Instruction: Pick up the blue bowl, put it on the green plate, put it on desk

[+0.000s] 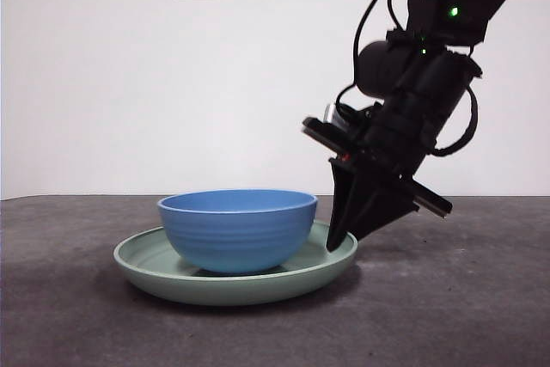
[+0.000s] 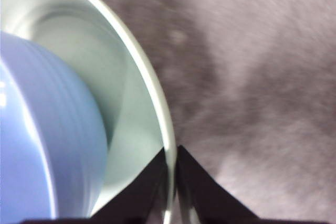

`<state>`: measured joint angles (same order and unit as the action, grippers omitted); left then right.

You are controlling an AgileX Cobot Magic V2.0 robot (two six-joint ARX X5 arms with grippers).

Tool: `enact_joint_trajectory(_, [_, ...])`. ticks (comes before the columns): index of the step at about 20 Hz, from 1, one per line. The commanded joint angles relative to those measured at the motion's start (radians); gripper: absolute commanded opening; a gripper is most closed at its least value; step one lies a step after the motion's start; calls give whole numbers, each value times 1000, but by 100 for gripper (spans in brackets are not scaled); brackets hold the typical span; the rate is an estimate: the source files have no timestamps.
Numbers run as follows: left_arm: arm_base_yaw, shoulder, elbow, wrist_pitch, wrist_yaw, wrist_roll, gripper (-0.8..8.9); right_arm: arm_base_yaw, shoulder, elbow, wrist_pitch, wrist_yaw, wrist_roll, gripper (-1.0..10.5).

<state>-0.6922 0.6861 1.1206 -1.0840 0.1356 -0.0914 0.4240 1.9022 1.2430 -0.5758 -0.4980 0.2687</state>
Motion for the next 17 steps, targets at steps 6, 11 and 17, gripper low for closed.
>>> enact_joint_trajectory(6, [-8,4,8,-2,3,1,617,-5,11,24,8,2,-16,277])
enact_joint_trajectory(11, [-8,4,8,-1,3,2,617,-41,-40,129,-122,161,-51,279])
enact_joint_trajectory(17, [-8,4,8,-1,3,2,617,-39,-164,290,-339,231,-95,521])
